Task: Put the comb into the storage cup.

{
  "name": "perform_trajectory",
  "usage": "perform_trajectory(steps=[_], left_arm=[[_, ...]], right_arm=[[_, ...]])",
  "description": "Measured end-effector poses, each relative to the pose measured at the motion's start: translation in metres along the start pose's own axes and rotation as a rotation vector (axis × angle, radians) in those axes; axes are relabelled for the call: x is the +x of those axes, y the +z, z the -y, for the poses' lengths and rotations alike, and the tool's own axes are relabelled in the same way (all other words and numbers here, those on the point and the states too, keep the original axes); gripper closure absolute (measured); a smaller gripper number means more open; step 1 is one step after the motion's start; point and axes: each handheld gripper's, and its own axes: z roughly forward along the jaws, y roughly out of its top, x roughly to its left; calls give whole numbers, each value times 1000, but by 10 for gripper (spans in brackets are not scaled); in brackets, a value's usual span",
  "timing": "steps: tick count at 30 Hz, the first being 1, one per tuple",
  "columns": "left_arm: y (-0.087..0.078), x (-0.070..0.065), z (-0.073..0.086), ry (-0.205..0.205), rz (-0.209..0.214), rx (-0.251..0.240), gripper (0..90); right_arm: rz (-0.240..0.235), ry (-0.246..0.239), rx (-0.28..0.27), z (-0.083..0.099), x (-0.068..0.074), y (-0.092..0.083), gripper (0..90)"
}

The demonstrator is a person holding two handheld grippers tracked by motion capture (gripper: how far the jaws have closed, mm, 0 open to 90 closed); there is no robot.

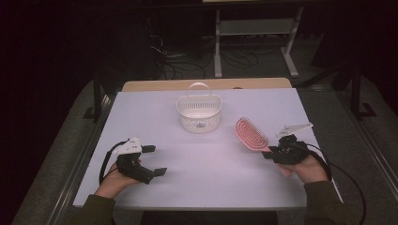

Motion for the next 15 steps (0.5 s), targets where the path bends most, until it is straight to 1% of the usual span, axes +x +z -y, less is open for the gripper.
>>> perform_trajectory(steps=[4, 7, 10, 11, 14, 15], left_arm=[[1, 0, -1, 1, 1, -1, 9], [1, 1, -3, -1, 3, -9, 9], [3, 2, -5, -5, 2, -19, 9], [3, 2, -6, -9, 2, -24, 9], [4, 2, -8, -6, 2, -23, 9], [5, 1, -9, -14, 5, -25, 9]], right_arm=[[-20, -15, -24, -5, 5, 2, 693], [-33, -25, -28, -8, 9, 4, 693], [-31, -40, -42, -10, 12, 6, 692], [-37, -45, -46, -11, 13, 7, 692], [-52, -57, -54, -15, 15, 10, 692], [-55, -60, -52, -16, 16, 11, 693]])
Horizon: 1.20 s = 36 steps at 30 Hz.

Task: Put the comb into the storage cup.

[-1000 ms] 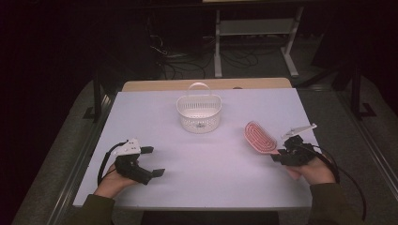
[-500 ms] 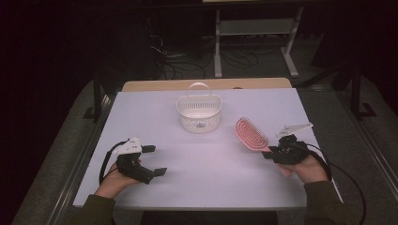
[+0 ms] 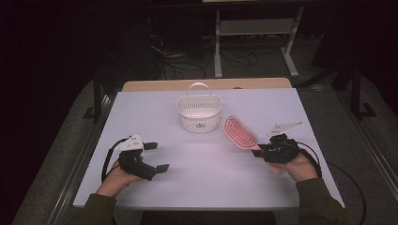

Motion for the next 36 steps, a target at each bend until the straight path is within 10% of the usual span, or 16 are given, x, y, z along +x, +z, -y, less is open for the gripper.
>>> perform_trajectory(steps=[36], left_arm=[[37, -3, -42, -14, 77, -5, 10]], right_arm=[[-90, -141, -56, -25, 31, 22, 692]])
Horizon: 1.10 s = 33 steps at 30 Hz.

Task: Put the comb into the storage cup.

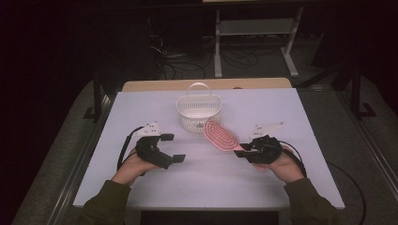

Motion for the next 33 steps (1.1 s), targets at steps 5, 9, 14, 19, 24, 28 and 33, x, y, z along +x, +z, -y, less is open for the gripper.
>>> perform_trajectory(steps=[5, 9, 14, 19, 24, 28, 33], left_arm=[[4, 3, -5, 3, 6, -5, 10], [8, 3, -12, 9, 16, -12, 10], [12, 5, -17, 12, 27, -31, 9], [15, 5, -18, 5, 31, -34, 9], [19, 6, -19, -11, 42, -40, 9], [20, 7, -20, -9, 34, -37, 9], [21, 8, -20, -13, 35, -48, 9]], right_arm=[[-7, -4, -7, -5, 1, 7, 692], [-16, -13, -14, -11, 2, 13, 692], [-26, -20, -20, -16, 1, 19, 692], [-35, -16, -38, -17, 0, 22, 692], [-51, -24, -52, -20, 3, 26, 692], [-53, -28, -69, -24, 7, 28, 692], [-65, -34, -82, -27, 9, 31, 692]])
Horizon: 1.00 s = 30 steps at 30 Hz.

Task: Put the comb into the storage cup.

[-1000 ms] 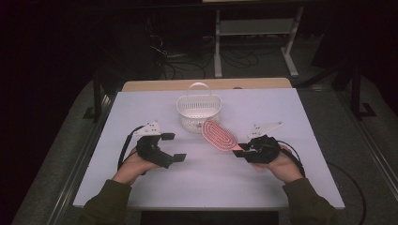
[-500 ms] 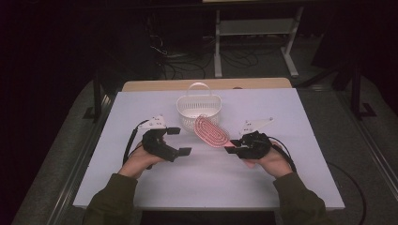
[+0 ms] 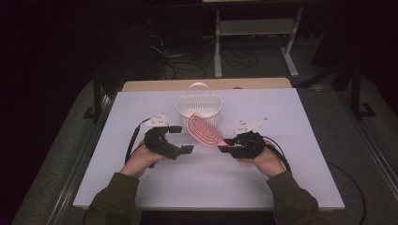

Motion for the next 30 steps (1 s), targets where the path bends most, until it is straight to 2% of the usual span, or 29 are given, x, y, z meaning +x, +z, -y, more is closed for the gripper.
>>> perform_trajectory(steps=[5, 8, 11, 16, 22, 30], left_arm=[[6, -1, 1, -18, 2, -2, 9], [6, -2, 1, -43, 0, -18, 9], [6, -4, 1, -39, -3, -22, 9], [8, -5, 1, -58, 5, -18, 9], [13, -7, 2, -75, -12, -9, 9], [18, -11, 3, -84, -10, 7, 9]], right_arm=[[-22, -24, 19, 1, 6, 7, 692], [-27, -34, 30, 2, 9, 10, 692], [-31, -39, 33, 2, 11, 12, 692], [-40, -47, 27, 1, 14, 14, 692], [-47, -58, 24, 1, 17, 19, 692], [-45, -67, 25, 0, 22, 23, 692]])
